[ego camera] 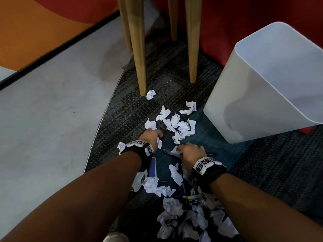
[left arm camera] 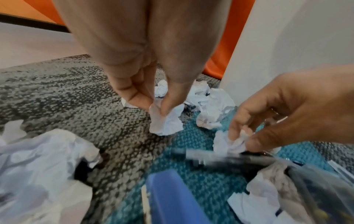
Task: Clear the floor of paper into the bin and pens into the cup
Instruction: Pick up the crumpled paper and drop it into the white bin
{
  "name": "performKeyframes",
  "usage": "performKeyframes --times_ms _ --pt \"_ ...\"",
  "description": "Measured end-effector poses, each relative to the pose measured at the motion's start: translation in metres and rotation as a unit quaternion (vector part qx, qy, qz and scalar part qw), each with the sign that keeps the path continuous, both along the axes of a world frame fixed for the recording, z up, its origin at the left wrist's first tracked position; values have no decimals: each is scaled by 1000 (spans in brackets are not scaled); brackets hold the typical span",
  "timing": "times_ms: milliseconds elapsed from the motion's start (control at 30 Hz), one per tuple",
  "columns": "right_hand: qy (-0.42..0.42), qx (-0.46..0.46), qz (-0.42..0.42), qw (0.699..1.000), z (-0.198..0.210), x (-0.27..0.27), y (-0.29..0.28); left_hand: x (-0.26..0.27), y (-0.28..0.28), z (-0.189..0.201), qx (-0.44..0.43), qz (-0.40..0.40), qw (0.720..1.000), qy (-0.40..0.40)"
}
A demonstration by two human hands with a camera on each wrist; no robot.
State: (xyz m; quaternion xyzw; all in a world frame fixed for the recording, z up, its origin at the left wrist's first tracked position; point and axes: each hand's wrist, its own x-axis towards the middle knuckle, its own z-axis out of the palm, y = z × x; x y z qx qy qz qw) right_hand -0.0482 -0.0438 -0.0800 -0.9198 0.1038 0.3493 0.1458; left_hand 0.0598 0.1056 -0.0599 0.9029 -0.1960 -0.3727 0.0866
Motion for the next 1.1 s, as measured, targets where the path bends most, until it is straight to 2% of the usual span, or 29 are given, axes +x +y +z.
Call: performKeyframes --times_ms 100,233,367,467,600,700,833,900,967,1033,1100 --pt "-75 -14 -9 997 5 -2 -1 7 -5 7 -13 14 1000 9" --pt "-167 17 -35 985 29 3 -10 16 -21 30 -61 28 998 -17" --pt "-225 46 -68 971 73 19 -30 25 -49 75 -143 44 987 -60" --pt "-253 47 -68 964 113 23 -46 28 -71 110 -207 38 974 -87" --pt "-330 54 -64 940 169 14 -62 31 -93 150 -277 26 951 -133" --pt "-403 52 -93 909 213 3 -76 32 -101 180 -333 41 930 -150" --pt "-520 33 -149 841 266 -2 -99 34 -112 216 -363 41 912 -185" --pt "-555 37 -198 807 281 -1 -113 34 -119 231 -377 45 903 -199" --pt "-573 21 -222 789 284 -1 -126 33 -127 244 -394 51 893 -210" --pt "-557 -24 -233 797 278 -4 -141 31 -136 252 -412 56 884 -214" --pt "-493 -63 -250 831 268 -6 -154 29 -145 256 -432 60 873 -218"
